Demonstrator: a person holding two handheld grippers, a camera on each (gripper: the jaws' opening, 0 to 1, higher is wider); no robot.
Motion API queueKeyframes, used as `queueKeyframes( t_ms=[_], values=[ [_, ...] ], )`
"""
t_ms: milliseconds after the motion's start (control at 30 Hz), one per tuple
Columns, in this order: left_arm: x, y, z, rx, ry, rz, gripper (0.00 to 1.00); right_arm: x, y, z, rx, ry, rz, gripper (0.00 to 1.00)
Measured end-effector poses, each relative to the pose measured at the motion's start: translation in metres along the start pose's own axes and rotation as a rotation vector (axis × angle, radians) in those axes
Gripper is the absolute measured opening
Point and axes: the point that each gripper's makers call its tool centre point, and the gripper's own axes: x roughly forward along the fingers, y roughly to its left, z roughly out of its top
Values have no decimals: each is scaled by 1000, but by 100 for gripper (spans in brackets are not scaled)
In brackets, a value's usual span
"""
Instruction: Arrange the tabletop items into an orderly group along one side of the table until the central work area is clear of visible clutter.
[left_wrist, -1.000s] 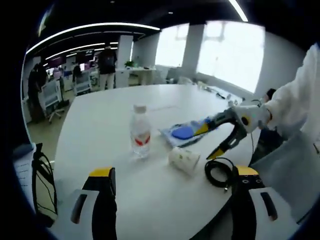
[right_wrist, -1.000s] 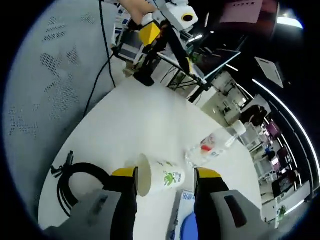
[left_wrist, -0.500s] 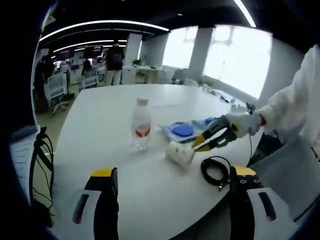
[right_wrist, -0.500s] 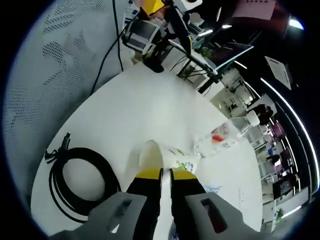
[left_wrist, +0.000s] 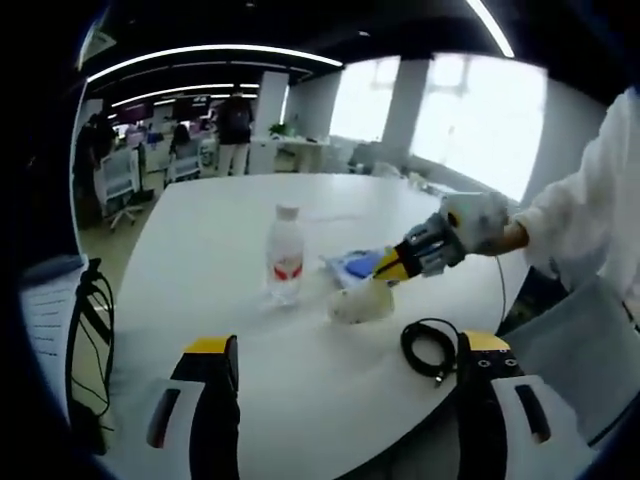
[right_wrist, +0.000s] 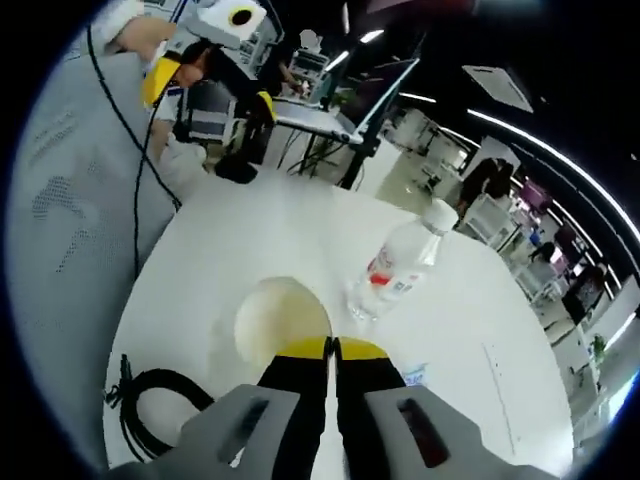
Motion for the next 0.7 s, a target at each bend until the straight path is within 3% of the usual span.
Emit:
queueKeyframes(
  t_ms=[167,300,433,700],
  values=[
    [-1,0,-1,-6,3,5,86,-1,-21,7,67,17,-25,0],
    [1,-1,-7,4,33,1,84,4,-35,-1,234,61,-26,0],
    [2,-7,-7,20,39,-17,84,6,-56,-6,330,124,-49,0],
    [3,-10,-11,45,57,-42,83,15,-92,4,501,196,-59,0]
  ],
)
